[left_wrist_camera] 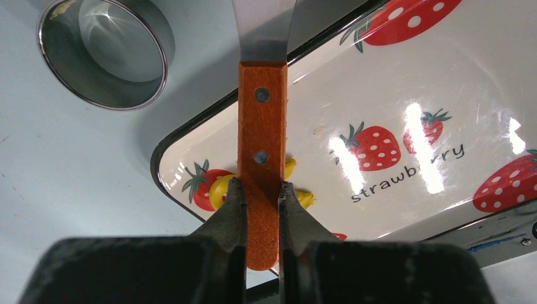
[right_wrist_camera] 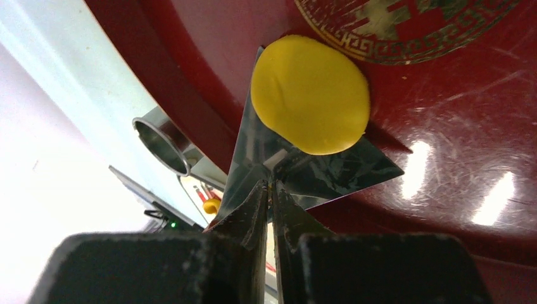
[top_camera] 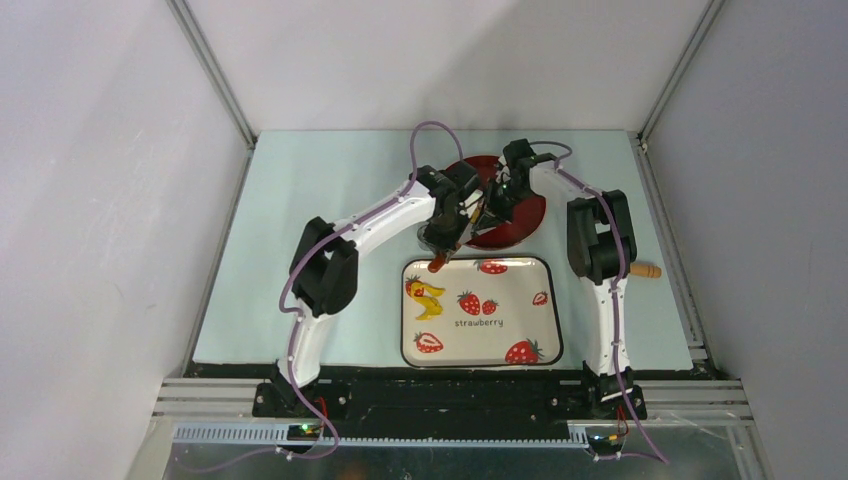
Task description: Roll out the dumpling wrappers from the dough
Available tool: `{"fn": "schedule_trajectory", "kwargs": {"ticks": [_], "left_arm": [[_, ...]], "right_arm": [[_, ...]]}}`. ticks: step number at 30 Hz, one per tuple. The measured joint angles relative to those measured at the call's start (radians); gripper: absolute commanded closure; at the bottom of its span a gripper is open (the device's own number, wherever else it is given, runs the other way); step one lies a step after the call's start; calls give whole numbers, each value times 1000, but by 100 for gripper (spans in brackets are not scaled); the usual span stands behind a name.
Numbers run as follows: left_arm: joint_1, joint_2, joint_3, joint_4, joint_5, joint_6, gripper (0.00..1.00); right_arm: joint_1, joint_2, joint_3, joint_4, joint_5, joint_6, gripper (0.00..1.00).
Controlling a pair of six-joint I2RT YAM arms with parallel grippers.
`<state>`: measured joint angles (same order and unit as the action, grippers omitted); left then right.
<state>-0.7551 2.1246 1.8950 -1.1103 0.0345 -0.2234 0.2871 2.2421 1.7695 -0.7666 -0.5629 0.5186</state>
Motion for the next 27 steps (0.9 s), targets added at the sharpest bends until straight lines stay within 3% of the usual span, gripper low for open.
{"fn": "schedule_trajectory", "kwargs": {"ticks": [15,27], "left_arm": [[0,0,0,0,0,0,100],[0,0,-1,-1,-2,6,100]], "right_arm": [[29,36,123,-49,201,-57,91],[45,56,139,-80,243,-72,90]]}}
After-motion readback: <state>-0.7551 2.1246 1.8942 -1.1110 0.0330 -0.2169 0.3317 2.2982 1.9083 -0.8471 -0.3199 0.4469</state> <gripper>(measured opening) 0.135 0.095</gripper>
